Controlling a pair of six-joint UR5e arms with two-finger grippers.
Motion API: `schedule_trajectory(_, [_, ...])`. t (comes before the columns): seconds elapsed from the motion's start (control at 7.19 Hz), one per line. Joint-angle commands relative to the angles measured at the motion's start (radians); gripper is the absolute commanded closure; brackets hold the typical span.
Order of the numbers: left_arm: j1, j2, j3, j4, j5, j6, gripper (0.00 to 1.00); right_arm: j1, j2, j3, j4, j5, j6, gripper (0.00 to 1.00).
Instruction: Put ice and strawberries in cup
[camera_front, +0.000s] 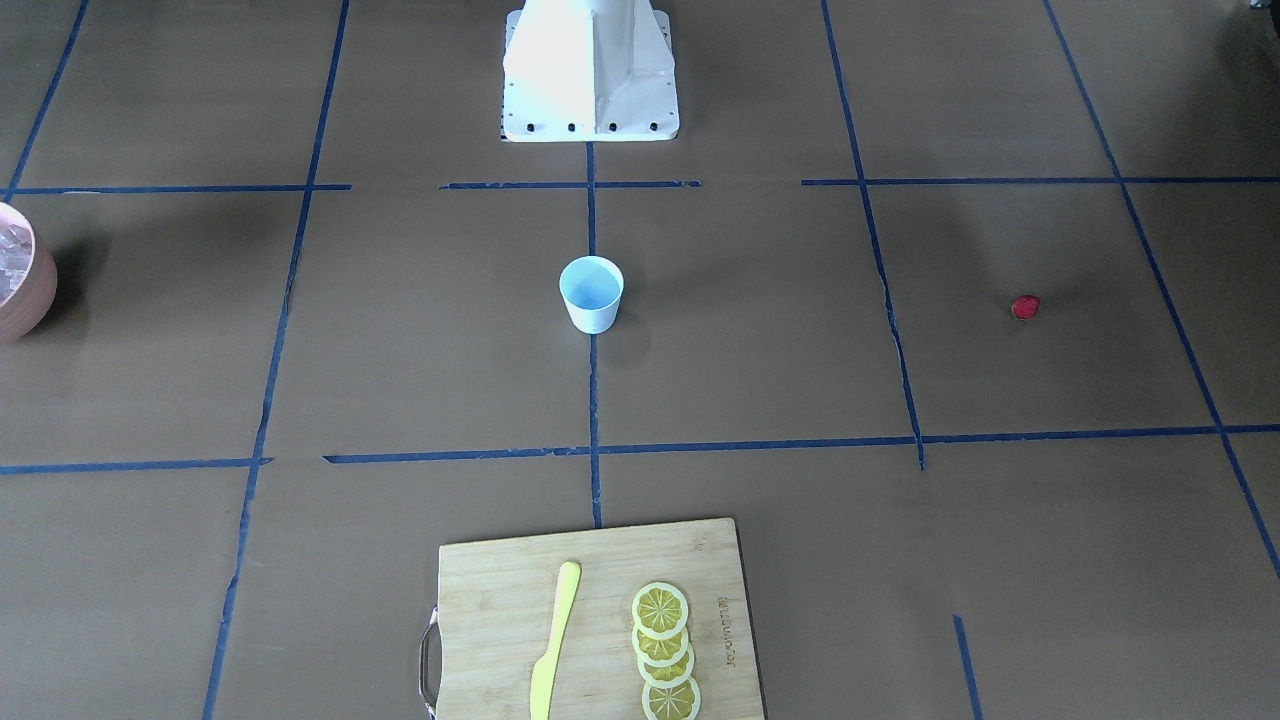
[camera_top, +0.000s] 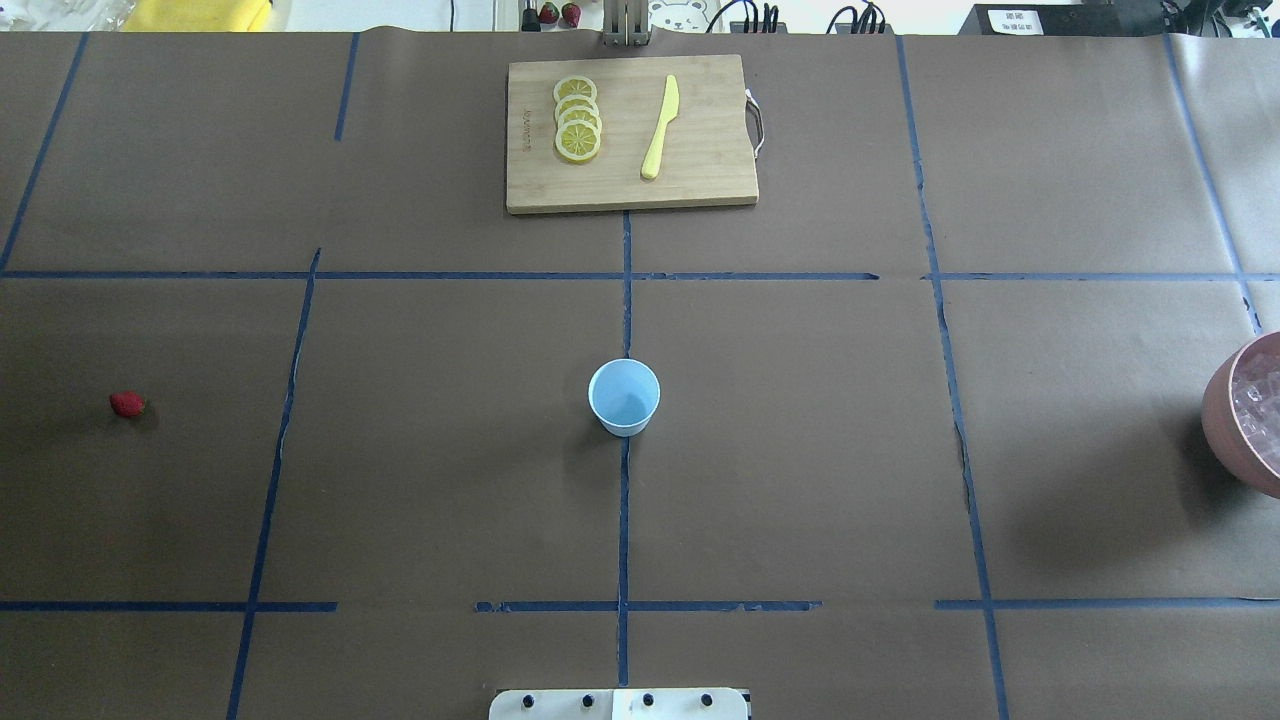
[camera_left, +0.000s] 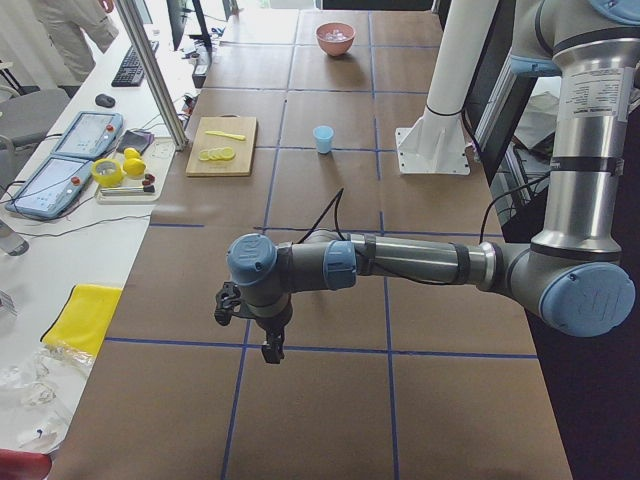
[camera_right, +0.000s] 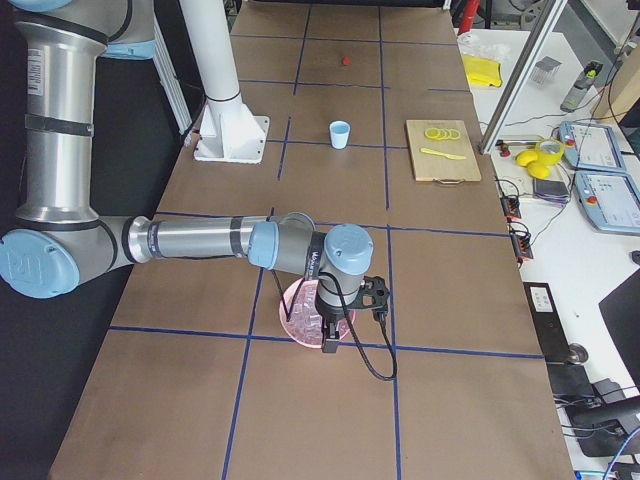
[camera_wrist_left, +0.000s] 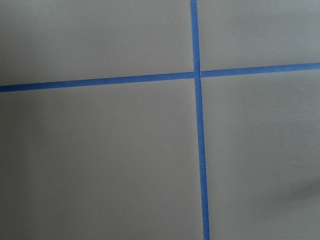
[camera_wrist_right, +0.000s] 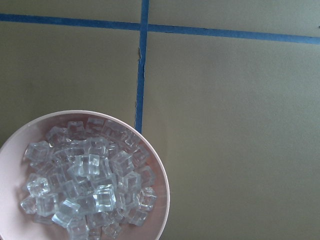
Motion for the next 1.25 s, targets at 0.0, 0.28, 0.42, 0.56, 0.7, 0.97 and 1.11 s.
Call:
schedule_trajectory(0.0, [0.002, 0.003, -0.001, -0.001, -0.001, 0.001, 0.00, 0.000, -0.003, 0.000, -0.001, 0.002, 0.001, 0.00])
schedule_trajectory(0.28, [0.002, 0.002, -0.002, -0.001, 0.001, 0.001, 0.00, 0.000, -0.013, 0.005, -0.001, 0.005, 0.010, 0.00])
schedule_trajectory(0.42, [0.002, 0.005, -0.002, -0.001, 0.001, 0.005, 0.00, 0.000, -0.015, 0.006, -0.001, 0.029, 0.011, 0.00])
schedule_trajectory(0.56, [0.002, 0.028, -0.010, -0.004, -0.004, 0.010, 0.00, 0.000, -0.032, 0.020, 0.001, 0.082, 0.014, 0.00])
schedule_trajectory(0.7, [0.002, 0.038, -0.014, -0.021, -0.004, 0.011, 0.00, -0.003, -0.041, 0.044, 0.001, 0.101, 0.016, 0.00])
schedule_trajectory(0.97, [0.002, 0.090, -0.013, -0.165, 0.001, 0.008, 0.00, -0.055, -0.078, 0.051, 0.088, 0.134, 0.089, 0.00])
schedule_trajectory(1.11, [0.003, 0.109, -0.007, -0.243, 0.002, 0.002, 0.00, -0.102, -0.119, 0.049, 0.213, 0.127, 0.231, 0.01])
